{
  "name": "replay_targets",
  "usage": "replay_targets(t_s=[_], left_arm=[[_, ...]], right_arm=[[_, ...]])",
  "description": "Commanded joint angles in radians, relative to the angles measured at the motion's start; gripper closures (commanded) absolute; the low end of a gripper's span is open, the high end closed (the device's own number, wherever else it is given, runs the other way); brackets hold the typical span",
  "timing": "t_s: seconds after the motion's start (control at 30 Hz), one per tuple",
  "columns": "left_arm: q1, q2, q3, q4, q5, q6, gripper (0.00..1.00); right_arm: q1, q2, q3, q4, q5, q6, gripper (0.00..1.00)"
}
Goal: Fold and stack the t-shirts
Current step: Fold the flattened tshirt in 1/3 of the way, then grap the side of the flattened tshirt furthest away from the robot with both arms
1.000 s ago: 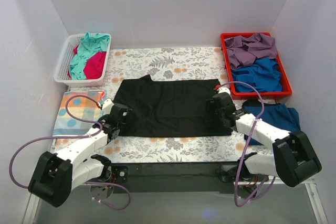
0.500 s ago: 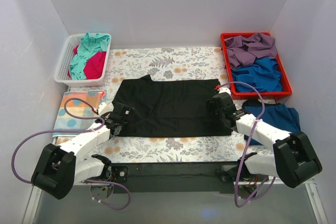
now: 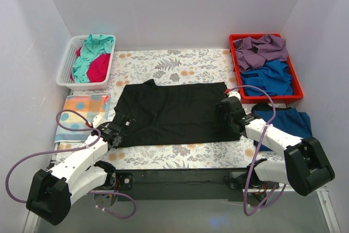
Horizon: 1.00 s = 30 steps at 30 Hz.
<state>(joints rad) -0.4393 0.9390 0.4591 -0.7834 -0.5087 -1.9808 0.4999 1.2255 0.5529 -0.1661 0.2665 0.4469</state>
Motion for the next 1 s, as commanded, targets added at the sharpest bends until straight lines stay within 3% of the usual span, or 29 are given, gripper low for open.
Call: replay_targets(t_s=[0.0,0.23,0.33,0.37,0.43,0.53,0.57,0.73,0.97], left_arm=[[-0.006,-0.02,0.05,-0.047,-0.044,-0.078,0.84],[-0.004,-0.016,0.197,0.024,-0.085,0.13,0.81],[-0.004,-0.012,0.237,0.13,-0.076,0.244,0.68],[-0.004,-0.009,0.259,0.159,-0.071,0.314,0.41],[-0.004,0.0,0.283,0.262,-0.05,0.382,0.36],[-0.003,0.062,0.329,0.387,-0.011,0.502,0.1],[-0.003,0.093,0.343,0.41,0.014,0.528,0.06],[0.066,0.32,0.466,0.449,0.125,0.599,0.05],[0.163,0.487,0.518,0.539,0.202,0.631,0.1]], right_arm=[[0.005,0.0,0.033,-0.01,0.023,0.018,0.3],[0.005,-0.027,0.128,-0.021,0.101,-0.016,0.3],[-0.004,0.023,0.24,-0.021,0.157,-0.048,0.3],[-0.011,0.075,0.272,-0.021,0.165,-0.071,0.3],[-0.034,0.135,0.343,-0.021,0.165,-0.097,0.32],[-0.063,0.27,0.478,-0.021,0.151,-0.143,0.34],[-0.07,0.328,0.536,-0.021,0.146,-0.16,0.34],[-0.142,0.475,0.671,-0.024,0.076,-0.18,0.37],[-0.262,0.664,0.82,-0.07,-0.049,-0.189,0.46]])
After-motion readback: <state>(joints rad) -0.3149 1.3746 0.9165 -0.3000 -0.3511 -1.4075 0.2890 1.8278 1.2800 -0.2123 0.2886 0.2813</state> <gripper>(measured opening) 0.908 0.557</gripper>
